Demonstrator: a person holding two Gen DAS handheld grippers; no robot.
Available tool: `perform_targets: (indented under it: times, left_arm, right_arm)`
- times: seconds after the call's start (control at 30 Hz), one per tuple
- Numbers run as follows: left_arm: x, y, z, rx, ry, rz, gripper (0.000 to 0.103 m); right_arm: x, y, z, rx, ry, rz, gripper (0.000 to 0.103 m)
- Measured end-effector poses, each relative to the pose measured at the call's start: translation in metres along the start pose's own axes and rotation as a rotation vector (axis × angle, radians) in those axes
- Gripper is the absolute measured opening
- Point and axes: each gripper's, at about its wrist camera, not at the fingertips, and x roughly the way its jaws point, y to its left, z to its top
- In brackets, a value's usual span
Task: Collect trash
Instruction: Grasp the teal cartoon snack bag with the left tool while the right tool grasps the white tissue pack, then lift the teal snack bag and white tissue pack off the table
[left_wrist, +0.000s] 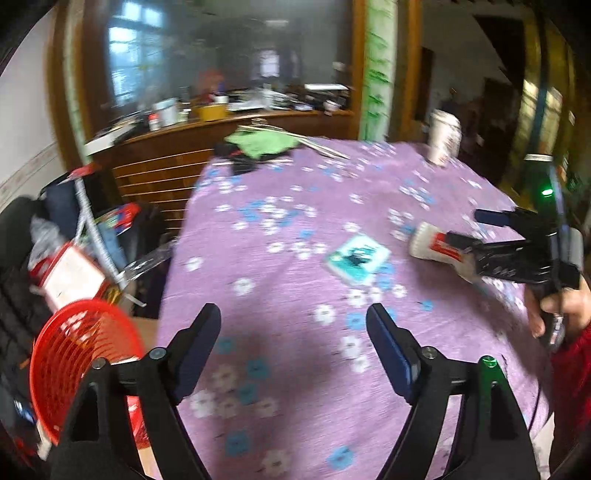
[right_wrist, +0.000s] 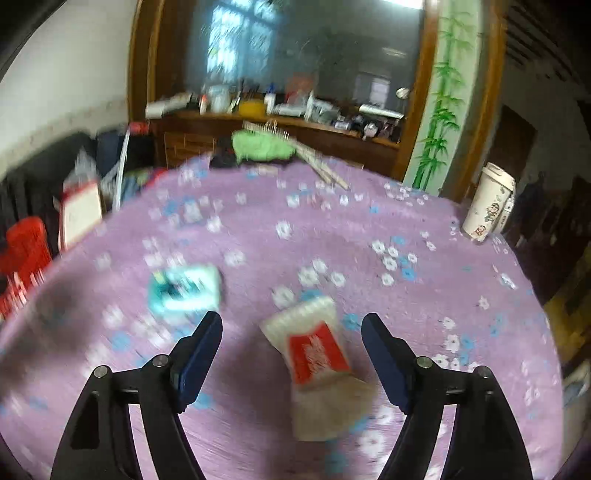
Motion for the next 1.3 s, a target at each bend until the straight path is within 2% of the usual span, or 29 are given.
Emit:
perform_targets:
  times: [0.07, 0.13, 0.23, 0.27, 0.3, 0.4, 0.5, 0.67, 0.73, 0.9, 1.07, 1.1, 1.17, 1.23, 1.3]
  left_arm:
    - [0.012, -0.017, 0.006, 0.043, 0.035, -0.035, 0.083]
    - [0.022, -0.028, 0.011, 0.075, 0.068, -0.057, 0.083]
    - [0.041, -0.041, 0.019, 0.116, 0.118, -0.070, 0.083]
    - [0.048, -0.046, 0.021, 0.131, 0.135, -0.079, 0.083]
    - [0.054, -0.049, 0.025, 0.142, 0.143, -0.081, 0.083]
    - [0.070, -0.054, 0.034, 0.159, 0.153, -0.076, 0.083]
    - [0.091, -0.058, 0.043, 0.171, 0.178, -0.078, 0.083]
    - [0.137, -0.072, 0.054, 0.206, 0.251, -0.113, 0.083]
    - [0.154, -0.077, 0.056, 0.220, 0.267, -0.094, 0.083]
    - [0.185, -0.087, 0.057, 0.282, 0.290, -0.036, 0.083]
    - [0.196, -0.078, 0.057, 0.258, 0.292, -0.066, 0.083]
    - [0.196, -0.077, 0.057, 0.247, 0.285, -0.069, 0.079]
    - [0.196, -0.075, 0.056, 0.225, 0.277, -0.098, 0.065]
    - [0.194, -0.074, 0.056, 0.199, 0.272, -0.095, 0.050]
    - [0.191, -0.074, 0.054, 0.178, 0.263, -0.062, 0.047]
  right_arm:
    - [0.015, -0.003, -0.008, -0.030, 0.053, 0.006, 0.082]
    - [0.025, -0.006, -0.016, -0.049, 0.062, -0.031, 0.082]
    - [0.038, -0.013, -0.025, -0.050, 0.091, -0.037, 0.081]
    - [0.041, -0.014, -0.028, -0.043, 0.100, -0.034, 0.073]
    - [0.044, -0.017, -0.030, -0.036, 0.110, -0.032, 0.059]
    - [0.048, -0.025, -0.033, 0.000, 0.118, -0.010, 0.046]
    - [0.042, -0.031, -0.033, 0.046, 0.087, -0.015, 0.044]
    - [0.030, -0.050, -0.033, 0.183, 0.024, 0.050, 0.044]
    - [0.023, -0.054, -0.032, 0.217, -0.009, 0.071, 0.044]
    - [0.013, -0.058, -0.029, 0.253, -0.050, 0.097, 0.044]
    - [0.012, -0.059, -0.028, 0.263, -0.051, 0.109, 0.044]
    - [0.011, -0.059, -0.028, 0.264, -0.053, 0.111, 0.044]
    - [0.011, -0.059, -0.028, 0.268, -0.057, 0.121, 0.044]
    - [0.010, -0.060, -0.028, 0.271, -0.058, 0.120, 0.044]
    - [0.011, -0.060, -0.028, 0.271, -0.057, 0.120, 0.044]
